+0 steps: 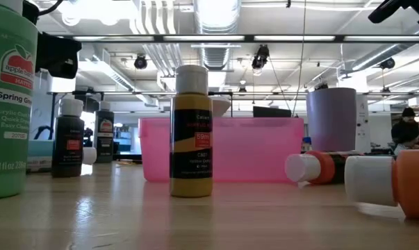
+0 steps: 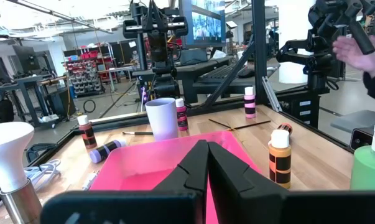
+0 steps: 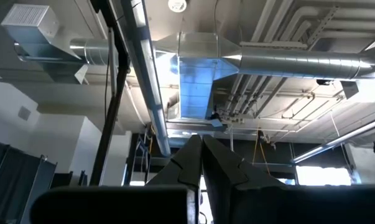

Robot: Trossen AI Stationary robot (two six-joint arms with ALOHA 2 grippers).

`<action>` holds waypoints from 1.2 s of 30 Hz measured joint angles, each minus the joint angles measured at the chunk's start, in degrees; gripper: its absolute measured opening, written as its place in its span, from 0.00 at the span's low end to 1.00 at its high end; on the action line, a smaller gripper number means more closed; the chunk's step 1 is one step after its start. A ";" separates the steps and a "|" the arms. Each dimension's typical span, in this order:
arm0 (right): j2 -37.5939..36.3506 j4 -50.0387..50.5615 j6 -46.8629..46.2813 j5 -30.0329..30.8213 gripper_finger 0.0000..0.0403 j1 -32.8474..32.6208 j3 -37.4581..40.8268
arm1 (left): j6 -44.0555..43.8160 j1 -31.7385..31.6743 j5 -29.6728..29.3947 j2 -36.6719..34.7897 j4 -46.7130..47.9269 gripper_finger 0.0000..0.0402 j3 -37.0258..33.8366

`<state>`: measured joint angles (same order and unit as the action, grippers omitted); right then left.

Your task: Pick & Place Paint Supplies

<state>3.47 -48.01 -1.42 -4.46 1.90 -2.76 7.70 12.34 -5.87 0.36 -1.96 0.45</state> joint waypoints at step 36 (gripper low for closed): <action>2.18 -1.78 1.70 1.65 0.02 -0.01 -3.88 | -0.02 0.01 0.02 -0.01 0.00 0.03 0.00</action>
<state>5.65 -49.79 0.28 -2.81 1.89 -6.64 7.68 12.35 -5.85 0.35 -1.96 0.45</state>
